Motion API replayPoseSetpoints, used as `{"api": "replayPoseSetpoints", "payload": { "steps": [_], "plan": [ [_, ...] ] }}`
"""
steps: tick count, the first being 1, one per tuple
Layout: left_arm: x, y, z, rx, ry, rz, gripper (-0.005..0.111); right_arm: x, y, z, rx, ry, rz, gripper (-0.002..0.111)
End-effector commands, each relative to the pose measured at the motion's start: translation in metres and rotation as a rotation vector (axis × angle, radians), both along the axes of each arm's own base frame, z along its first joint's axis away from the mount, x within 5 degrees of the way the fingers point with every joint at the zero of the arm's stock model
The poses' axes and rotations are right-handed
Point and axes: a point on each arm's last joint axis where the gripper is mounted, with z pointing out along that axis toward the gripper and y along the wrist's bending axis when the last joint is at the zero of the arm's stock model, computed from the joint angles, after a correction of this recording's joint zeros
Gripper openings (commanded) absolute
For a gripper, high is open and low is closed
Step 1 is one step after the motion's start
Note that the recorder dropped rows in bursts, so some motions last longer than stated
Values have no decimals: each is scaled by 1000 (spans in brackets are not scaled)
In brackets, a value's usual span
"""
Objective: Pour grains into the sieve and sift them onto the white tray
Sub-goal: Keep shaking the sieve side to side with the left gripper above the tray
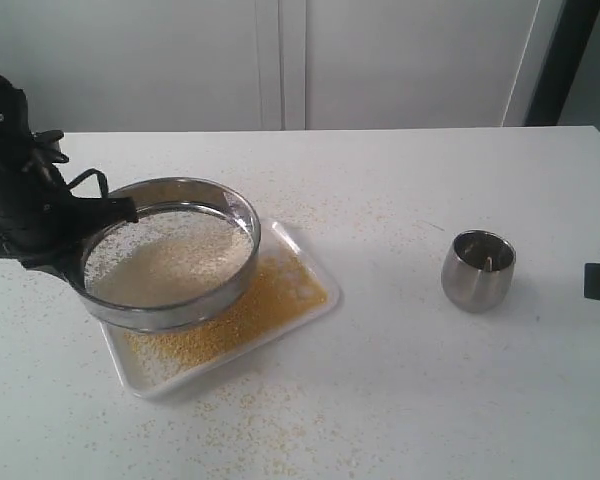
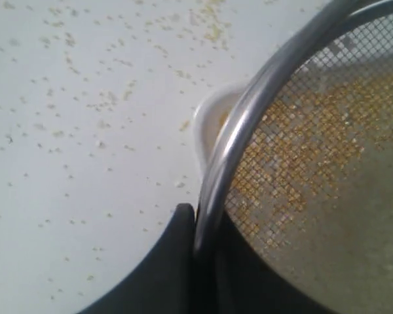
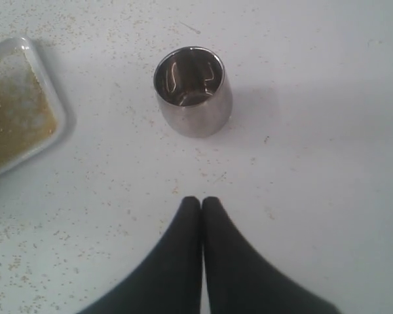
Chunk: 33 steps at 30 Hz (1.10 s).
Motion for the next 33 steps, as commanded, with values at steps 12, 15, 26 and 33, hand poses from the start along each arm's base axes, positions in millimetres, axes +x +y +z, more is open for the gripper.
{"api": "replayPoseSetpoints", "payload": {
  "steps": [12,15,26,33],
  "plan": [
    [1,-23,1,-36,-83,-185,0,-1,0,0,8,-3,-10,0],
    [5,3,0,-71,-5,38,0,-1,0,-1,8,-1,-9,0],
    [2,19,-3,-18,62,57,0,-1,0,0,8,-3,-10,0],
    [-7,-34,-4,-93,-48,-330,0,-1,0,0,8,-3,-10,0]
  ]
}}
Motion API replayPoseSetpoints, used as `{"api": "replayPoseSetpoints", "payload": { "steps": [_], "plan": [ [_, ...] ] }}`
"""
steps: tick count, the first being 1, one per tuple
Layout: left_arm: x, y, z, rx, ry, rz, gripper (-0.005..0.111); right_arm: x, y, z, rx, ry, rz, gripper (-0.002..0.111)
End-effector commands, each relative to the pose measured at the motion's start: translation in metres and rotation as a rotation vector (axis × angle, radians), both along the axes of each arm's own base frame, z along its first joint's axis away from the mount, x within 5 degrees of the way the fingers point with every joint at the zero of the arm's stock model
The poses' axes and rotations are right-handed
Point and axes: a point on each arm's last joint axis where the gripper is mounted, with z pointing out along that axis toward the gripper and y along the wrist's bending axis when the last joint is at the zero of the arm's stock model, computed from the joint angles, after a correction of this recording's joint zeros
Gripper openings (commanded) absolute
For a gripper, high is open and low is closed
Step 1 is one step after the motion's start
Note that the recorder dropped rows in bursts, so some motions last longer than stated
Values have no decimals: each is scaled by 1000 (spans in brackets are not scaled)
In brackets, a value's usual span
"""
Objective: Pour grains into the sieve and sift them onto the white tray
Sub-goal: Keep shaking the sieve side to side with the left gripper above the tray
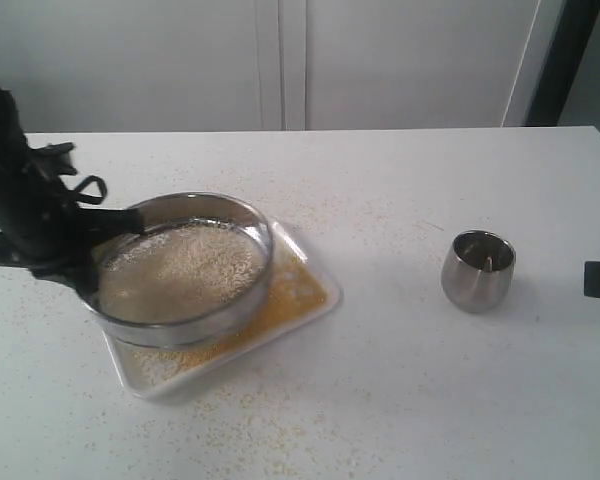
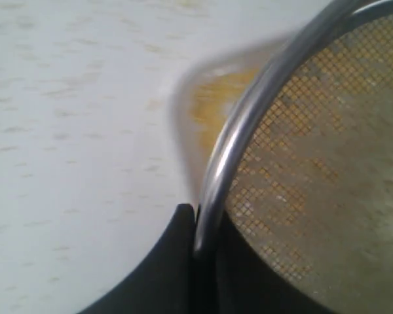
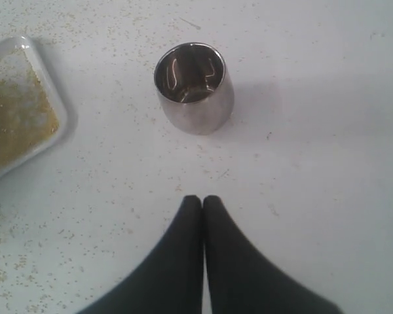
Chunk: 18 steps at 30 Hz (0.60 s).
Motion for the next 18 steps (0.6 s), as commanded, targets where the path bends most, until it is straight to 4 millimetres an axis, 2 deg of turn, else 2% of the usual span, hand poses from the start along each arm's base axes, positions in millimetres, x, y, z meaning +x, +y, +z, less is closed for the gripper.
{"api": "replayPoseSetpoints", "payload": {
  "steps": [1,3,5,7,10,12,14,16,18],
  "plan": [
    [-5,-26,4,18,-91,-171,0,-1,0,0,-4,-5,2,0],
    [-2,-1,2,105,-40,-38,0,-1,0,0,-4,-5,2,0],
    [-2,17,0,82,47,186,0,-1,0,0,-4,-5,2,0],
    [-5,10,0,15,77,172,0,-1,0,-1,-4,-3,2,0],
    [-7,-20,1,-29,-17,-86,0,-1,0,0,-4,-5,2,0],
    [-4,-21,1,27,-67,-159,0,-1,0,0,-4,-5,2,0],
    [1,1,-1,86,-35,-14,0,-1,0,0,-4,-5,2,0],
    [1,18,-2,62,31,189,0,-1,0,0,-4,-5,2,0],
    [-1,13,-2,4,64,185,0,-1,0,-1,-4,-3,2,0]
  ]
}}
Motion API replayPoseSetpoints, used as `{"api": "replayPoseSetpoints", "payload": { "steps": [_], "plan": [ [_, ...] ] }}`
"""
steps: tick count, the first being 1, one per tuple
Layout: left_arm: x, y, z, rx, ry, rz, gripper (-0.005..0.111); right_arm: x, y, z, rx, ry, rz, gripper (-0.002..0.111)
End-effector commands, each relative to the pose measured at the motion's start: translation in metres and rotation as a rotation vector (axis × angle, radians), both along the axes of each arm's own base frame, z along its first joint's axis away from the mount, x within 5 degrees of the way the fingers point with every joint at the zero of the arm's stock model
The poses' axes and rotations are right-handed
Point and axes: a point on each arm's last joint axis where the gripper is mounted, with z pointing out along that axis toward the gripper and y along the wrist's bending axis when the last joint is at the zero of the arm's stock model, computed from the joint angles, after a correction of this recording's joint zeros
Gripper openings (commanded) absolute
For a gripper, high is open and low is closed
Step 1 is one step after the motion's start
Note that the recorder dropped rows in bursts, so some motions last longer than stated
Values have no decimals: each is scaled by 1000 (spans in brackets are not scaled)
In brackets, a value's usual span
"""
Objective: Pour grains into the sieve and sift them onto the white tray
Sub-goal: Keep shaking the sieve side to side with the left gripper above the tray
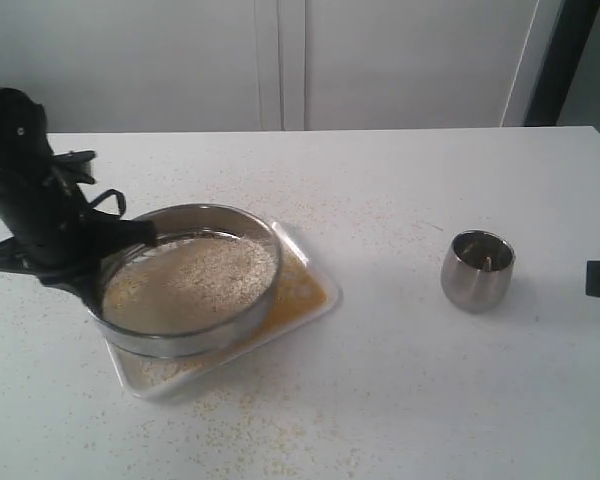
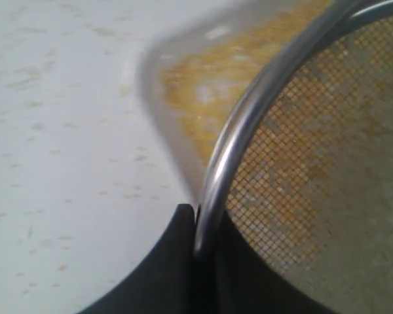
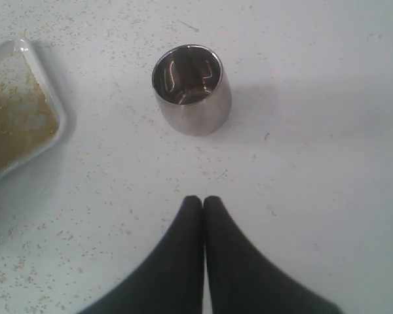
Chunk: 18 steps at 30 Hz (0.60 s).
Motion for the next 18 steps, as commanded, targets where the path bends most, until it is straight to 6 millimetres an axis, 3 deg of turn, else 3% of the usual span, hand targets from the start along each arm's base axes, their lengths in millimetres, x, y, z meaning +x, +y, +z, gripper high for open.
{"api": "replayPoseSetpoints", "payload": {
  "steps": [1,3,5,10,14,18],
  "plan": [
    [-2,0,4,-102,42,82,0,-1,0,0,-4,-5,2,0],
    [-5,-27,6,-144,-34,-113,0,-1,0,0,-4,-7,2,0],
    [-3,-33,7,-89,-102,-224,0,-1,0,0,-4,-7,2,0],
    [3,17,3,-41,18,199,0,-1,0,0,-4,-6,2,0],
    [1,-4,5,-90,-14,-26,0,-1,0,0,-4,-6,2,0],
    [2,-9,6,-100,-50,-41,0,-1,0,-1,-4,-3,2,0]
  ]
}}
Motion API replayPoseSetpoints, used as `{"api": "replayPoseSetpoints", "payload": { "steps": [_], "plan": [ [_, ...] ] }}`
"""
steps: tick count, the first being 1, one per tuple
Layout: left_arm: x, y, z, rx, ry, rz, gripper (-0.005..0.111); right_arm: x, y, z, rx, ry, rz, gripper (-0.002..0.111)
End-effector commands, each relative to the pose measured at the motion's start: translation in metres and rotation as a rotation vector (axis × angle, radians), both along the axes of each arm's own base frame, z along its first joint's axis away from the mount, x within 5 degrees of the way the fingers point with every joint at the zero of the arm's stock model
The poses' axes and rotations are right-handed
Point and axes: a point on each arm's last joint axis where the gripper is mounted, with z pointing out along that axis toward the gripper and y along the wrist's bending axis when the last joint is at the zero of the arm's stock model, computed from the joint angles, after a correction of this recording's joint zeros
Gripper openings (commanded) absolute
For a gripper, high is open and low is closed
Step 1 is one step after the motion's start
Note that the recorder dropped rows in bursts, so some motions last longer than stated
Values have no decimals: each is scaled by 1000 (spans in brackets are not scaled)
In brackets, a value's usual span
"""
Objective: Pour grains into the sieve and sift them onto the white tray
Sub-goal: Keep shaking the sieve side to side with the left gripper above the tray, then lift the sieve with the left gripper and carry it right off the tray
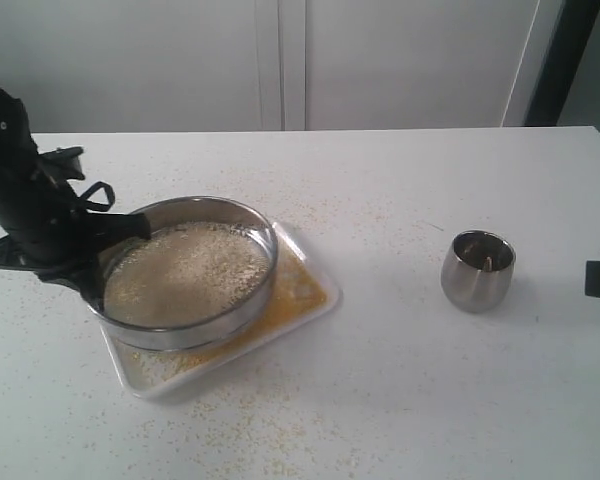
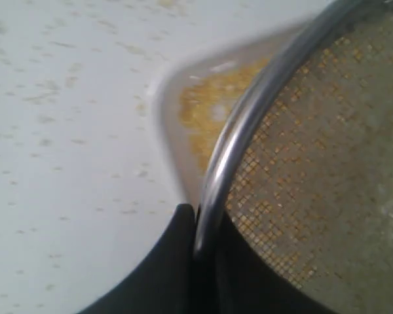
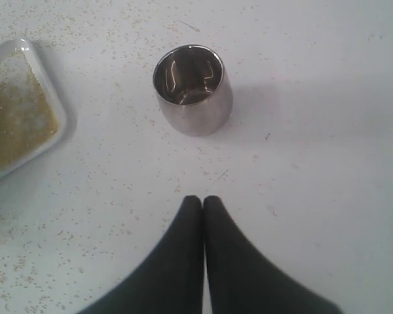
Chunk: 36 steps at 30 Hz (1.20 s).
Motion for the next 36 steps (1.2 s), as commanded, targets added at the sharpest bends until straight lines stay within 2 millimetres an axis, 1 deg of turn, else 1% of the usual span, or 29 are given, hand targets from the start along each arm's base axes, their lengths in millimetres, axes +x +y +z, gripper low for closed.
{"api": "replayPoseSetpoints", "payload": {
  "steps": [1,4,10,13,17,19,24,26,28,30,32,33,34,35,36],
  "plan": [
    [-2,-10,6,-52,-28,-19,0,-1,0,-1,-4,-3,2,0],
    [-5,-9,5,-42,1,-30,0,-1,0,-1,-4,-3,2,0],
    [-5,-11,5,-35,1,-56,0,-1,0,0,-4,-5,2,0],
    [-8,-19,5,-29,-12,-114,0,-1,0,0,-4,-5,2,0],
    [-16,-45,7,-35,-55,-211,0,-1,0,0,-4,-5,2,0],
    [-22,-62,8,-38,-82,-283,0,-1,0,-1,-4,-4,2,0],
    [-28,-96,25,-49,-144,-425,0,-1,0,-1,-4,-4,2,0],
    [-27,-109,28,-40,-135,-484,0,-1,0,-1,-4,-4,2,0],
    [-28,-120,26,-31,-122,-531,0,-1,0,0,-4,-7,2,0],
    [-28,-135,20,-26,-102,-567,0,-1,0,0,-4,-7,2,0],
    [-29,-158,13,-26,-96,-614,0,-1,0,0,-4,-7,2,0],
    [-30,-162,10,-25,-91,-624,0,-1,0,0,-4,-7,2,0],
    [-31,-173,7,-25,-89,-648,0,-1,0,0,-4,-7,2,0],
    [-31,-177,6,-25,-89,-655,0,-1,0,0,-4,-4,2,0],
    [-32,-185,4,-26,-90,-670,0,-1,0,0,-4,-4,2,0]
  ]
}}
